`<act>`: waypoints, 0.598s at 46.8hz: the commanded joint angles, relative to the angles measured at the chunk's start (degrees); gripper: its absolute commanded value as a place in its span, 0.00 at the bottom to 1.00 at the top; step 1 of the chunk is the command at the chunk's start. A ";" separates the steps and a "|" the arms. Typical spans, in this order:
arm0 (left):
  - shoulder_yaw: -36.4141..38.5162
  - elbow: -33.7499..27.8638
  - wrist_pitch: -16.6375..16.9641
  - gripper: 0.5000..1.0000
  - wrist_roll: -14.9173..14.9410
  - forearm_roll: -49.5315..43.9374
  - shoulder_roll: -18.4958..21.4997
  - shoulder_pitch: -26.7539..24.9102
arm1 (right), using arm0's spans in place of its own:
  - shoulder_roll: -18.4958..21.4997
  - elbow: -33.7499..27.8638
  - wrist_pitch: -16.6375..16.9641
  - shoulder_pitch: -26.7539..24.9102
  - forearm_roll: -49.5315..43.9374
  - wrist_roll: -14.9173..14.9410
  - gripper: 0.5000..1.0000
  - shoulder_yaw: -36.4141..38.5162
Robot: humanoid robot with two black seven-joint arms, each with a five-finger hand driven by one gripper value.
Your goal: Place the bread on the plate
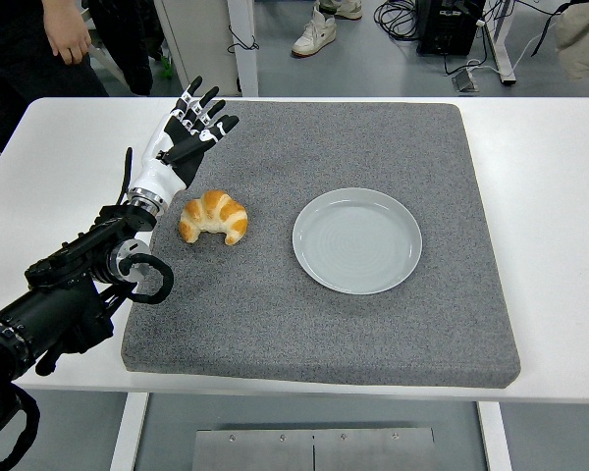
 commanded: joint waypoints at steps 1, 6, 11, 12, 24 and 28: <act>-0.08 0.01 0.29 0.92 0.21 -0.37 0.00 -0.09 | 0.00 -0.02 0.01 0.00 0.01 -0.01 1.00 -0.02; -0.08 0.01 0.46 0.91 0.47 -0.46 -0.09 -0.26 | 0.00 0.06 0.01 0.00 0.01 -0.01 1.00 -0.02; -0.70 -0.17 0.73 0.91 0.65 -0.55 -0.09 -0.35 | 0.00 0.15 0.01 0.00 0.01 -0.01 1.00 0.07; -0.70 -0.17 0.90 0.91 0.65 -0.55 0.00 -0.44 | 0.00 0.06 0.01 0.00 0.01 -0.01 1.00 -0.02; 0.00 -3.85 6.08 0.89 3.02 -0.37 1.31 -1.23 | 0.00 0.06 0.01 0.00 0.01 -0.01 1.00 0.07; 0.09 -8.07 8.19 0.89 4.95 -0.29 3.68 -1.23 | 0.00 0.15 0.01 0.00 0.01 -0.01 1.00 0.07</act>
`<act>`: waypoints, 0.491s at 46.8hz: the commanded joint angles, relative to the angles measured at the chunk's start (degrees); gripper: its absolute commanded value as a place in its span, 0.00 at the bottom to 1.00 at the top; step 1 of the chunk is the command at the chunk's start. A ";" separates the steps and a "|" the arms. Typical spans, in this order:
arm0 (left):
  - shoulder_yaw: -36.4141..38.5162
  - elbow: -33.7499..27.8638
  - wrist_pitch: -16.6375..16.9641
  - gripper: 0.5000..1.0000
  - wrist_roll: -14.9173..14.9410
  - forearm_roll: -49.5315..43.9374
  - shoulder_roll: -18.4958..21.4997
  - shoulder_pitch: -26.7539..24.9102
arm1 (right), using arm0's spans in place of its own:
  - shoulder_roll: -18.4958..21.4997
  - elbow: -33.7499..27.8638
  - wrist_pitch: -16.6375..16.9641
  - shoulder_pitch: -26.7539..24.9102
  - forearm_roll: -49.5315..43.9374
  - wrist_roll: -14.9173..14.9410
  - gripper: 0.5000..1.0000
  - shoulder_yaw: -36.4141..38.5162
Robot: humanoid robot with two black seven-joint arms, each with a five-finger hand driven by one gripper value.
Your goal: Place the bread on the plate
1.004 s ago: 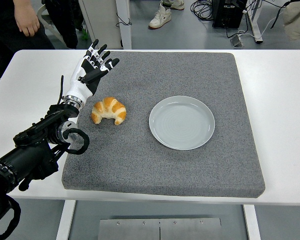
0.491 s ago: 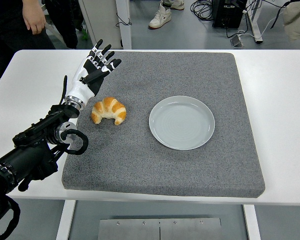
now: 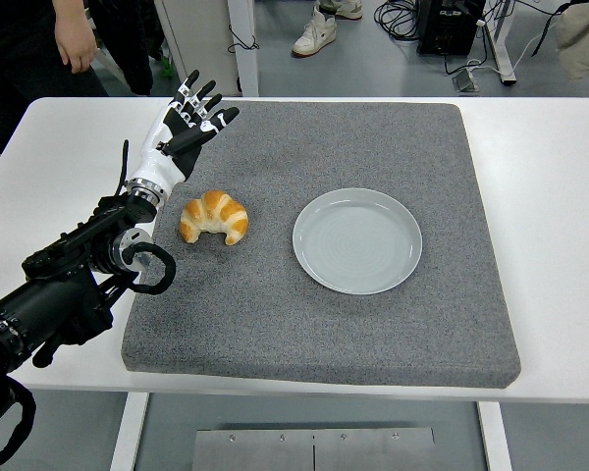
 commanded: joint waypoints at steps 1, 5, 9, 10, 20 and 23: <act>0.04 -4.27 2.13 0.89 1.87 0.13 2.51 0.01 | 0.00 0.06 0.05 0.00 0.00 -0.01 1.00 0.02; 0.21 -9.80 4.68 0.89 3.98 0.57 5.15 0.01 | 0.00 0.06 0.05 0.00 0.00 -0.01 1.00 0.02; 0.91 -14.38 7.75 0.89 6.09 0.83 7.35 0.01 | 0.00 -0.03 0.05 0.00 0.00 0.07 1.00 0.02; 1.35 -15.43 8.63 0.89 6.53 0.83 7.88 -0.08 | 0.00 -0.03 0.05 0.00 0.00 -0.01 1.00 0.02; 9.17 -22.99 13.47 0.89 7.33 0.92 13.15 -2.89 | 0.00 -0.03 0.05 0.00 0.00 -0.01 1.00 0.02; 12.51 -24.93 14.52 0.89 7.33 0.92 14.82 -4.12 | 0.00 0.06 0.05 0.00 0.00 -0.01 1.00 0.02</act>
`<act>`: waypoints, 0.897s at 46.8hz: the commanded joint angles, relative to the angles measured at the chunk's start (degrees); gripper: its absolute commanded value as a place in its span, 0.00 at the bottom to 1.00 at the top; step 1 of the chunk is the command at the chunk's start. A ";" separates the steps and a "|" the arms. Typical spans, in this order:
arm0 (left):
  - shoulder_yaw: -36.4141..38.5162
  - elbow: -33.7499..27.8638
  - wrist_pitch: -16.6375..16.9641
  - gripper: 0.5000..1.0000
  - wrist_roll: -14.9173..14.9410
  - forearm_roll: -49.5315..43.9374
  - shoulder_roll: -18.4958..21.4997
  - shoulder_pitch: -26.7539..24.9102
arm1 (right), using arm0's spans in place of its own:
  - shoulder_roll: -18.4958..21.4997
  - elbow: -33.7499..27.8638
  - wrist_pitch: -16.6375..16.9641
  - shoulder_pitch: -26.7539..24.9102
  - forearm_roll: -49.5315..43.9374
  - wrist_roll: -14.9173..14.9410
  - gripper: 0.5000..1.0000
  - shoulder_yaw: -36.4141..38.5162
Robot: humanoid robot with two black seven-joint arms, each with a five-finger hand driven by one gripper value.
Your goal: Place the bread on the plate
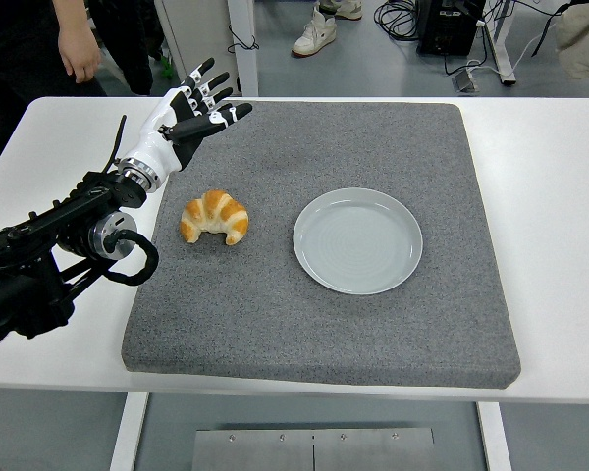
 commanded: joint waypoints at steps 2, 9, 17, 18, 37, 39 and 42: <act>5.47 -3.21 1.61 0.89 0.06 0.08 2.75 -2.35 | 0.00 0.01 -0.03 -0.01 0.00 0.00 1.00 0.00; 14.25 -6.99 2.41 0.89 0.06 0.08 6.79 -8.76 | 0.00 0.01 -0.03 -0.01 0.00 0.00 1.00 0.00; 24.80 -9.10 2.32 0.89 0.94 0.17 9.87 -16.76 | 0.00 0.01 -0.03 -0.01 0.00 0.00 1.00 0.00; 26.21 -9.28 2.32 0.89 1.20 0.17 10.05 -17.64 | 0.00 0.01 -0.03 -0.01 0.00 0.00 1.00 0.00; 40.72 -12.01 2.41 0.89 1.38 14.92 13.30 -24.50 | 0.00 -0.17 -0.12 -0.01 0.00 0.00 1.00 0.00; 40.72 -12.01 2.41 0.89 1.38 17.21 13.74 -24.33 | 0.00 -0.17 -0.12 -0.01 0.00 0.00 1.00 0.00; 40.72 -12.01 2.41 0.89 1.38 19.85 14.09 -24.24 | 0.00 -0.17 -0.12 -0.01 0.00 0.00 1.00 0.00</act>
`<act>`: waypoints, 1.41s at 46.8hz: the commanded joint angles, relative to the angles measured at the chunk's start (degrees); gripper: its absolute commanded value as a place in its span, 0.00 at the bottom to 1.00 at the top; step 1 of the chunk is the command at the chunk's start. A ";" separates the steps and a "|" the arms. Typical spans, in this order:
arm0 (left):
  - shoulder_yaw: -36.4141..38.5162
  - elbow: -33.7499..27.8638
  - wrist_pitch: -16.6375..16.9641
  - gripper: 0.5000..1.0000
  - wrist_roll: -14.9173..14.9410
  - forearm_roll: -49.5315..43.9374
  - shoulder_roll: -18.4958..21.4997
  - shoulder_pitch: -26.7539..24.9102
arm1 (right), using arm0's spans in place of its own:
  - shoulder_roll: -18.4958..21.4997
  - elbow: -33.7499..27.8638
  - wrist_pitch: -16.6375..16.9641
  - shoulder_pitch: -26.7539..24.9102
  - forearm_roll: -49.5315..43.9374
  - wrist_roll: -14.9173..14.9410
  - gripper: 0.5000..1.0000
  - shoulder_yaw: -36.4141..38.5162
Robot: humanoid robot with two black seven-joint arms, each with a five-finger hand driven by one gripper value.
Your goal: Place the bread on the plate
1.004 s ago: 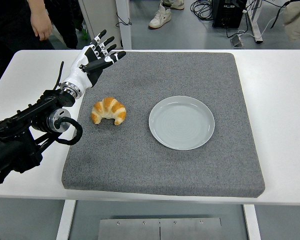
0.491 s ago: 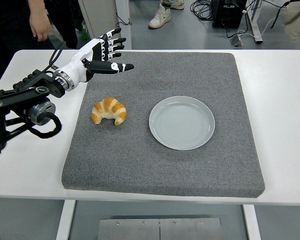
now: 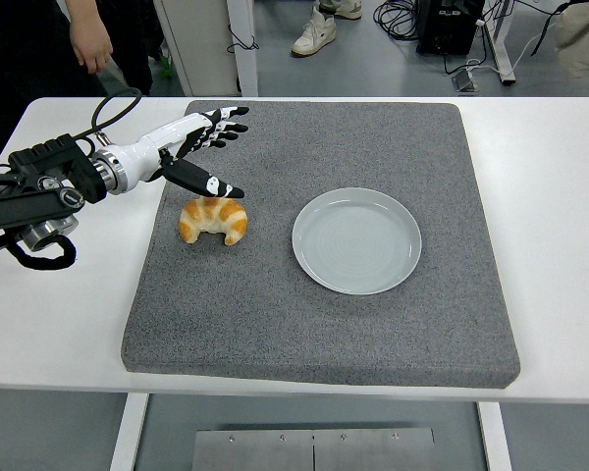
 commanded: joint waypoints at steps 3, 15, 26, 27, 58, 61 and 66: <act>0.00 0.01 0.03 0.89 0.01 4.04 0.71 0.27 | 0.00 -0.03 0.02 0.09 0.02 0.00 1.00 0.00; 0.00 -3.41 0.11 0.89 -0.08 9.39 4.13 0.71 | 0.00 -0.03 -0.07 0.35 0.02 0.00 1.00 -0.09; -0.17 -3.42 0.20 0.90 -0.43 15.90 5.63 3.79 | 0.00 -0.03 -0.07 0.35 0.02 0.00 1.00 -0.09; -0.26 -3.42 0.29 0.90 -0.43 16.34 5.63 4.05 | 0.00 -0.03 -0.07 0.35 0.02 0.00 1.00 -0.09; -2.98 0.97 8.29 0.90 -3.07 18.81 2.12 11.70 | 0.00 -0.03 0.02 0.18 -0.06 0.00 1.00 -0.09; -3.51 2.29 8.29 0.90 -3.77 18.81 1.41 12.31 | 0.00 -0.11 -0.07 0.09 0.02 0.00 1.00 -0.09; -4.13 4.32 8.29 0.90 -4.56 18.81 0.18 13.37 | 0.00 -0.11 -0.07 0.09 0.02 0.00 1.00 -0.09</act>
